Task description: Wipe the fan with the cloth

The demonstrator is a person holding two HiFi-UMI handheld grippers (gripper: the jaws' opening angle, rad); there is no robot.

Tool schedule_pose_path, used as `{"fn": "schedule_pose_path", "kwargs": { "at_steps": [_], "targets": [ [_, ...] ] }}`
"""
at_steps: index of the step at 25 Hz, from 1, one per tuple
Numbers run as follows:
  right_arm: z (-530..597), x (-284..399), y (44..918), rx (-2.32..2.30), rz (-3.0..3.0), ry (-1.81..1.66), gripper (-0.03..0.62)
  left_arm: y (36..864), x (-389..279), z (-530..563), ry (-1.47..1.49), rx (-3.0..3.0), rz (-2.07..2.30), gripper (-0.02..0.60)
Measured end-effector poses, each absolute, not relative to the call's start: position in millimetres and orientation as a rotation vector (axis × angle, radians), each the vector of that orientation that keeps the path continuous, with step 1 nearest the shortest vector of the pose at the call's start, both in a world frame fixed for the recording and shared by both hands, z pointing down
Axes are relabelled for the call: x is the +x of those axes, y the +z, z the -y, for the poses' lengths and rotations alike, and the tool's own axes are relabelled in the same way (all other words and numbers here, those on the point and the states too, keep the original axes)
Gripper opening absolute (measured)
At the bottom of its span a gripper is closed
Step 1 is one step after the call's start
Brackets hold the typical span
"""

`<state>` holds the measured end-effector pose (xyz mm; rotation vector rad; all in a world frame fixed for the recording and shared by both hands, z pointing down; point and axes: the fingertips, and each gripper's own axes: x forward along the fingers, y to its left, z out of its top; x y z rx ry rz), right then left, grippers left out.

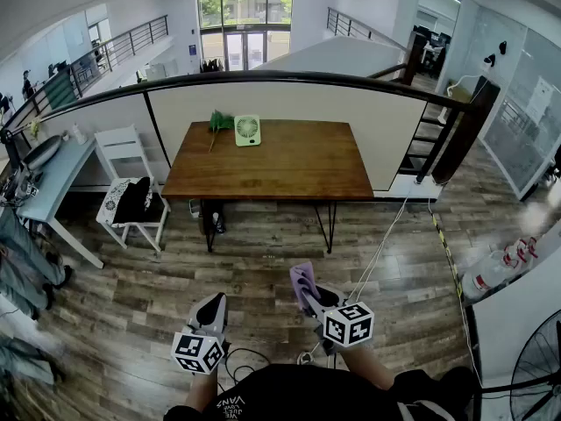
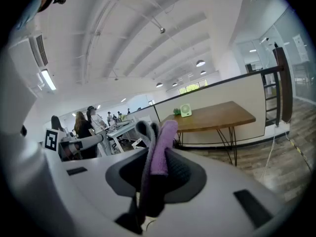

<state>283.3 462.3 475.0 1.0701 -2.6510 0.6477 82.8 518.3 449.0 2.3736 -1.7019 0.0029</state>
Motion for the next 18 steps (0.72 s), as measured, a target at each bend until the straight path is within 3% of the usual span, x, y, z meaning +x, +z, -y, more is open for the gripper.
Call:
{"fn": "schedule_pose_path", "kwargs": {
  "at_steps": [18],
  "targets": [
    [-400, 319, 482, 0.883, 2.698, 0.656, 0.095, 466, 139, -468, -0.078, 2.262, 1.778, 0.012]
  ]
}}
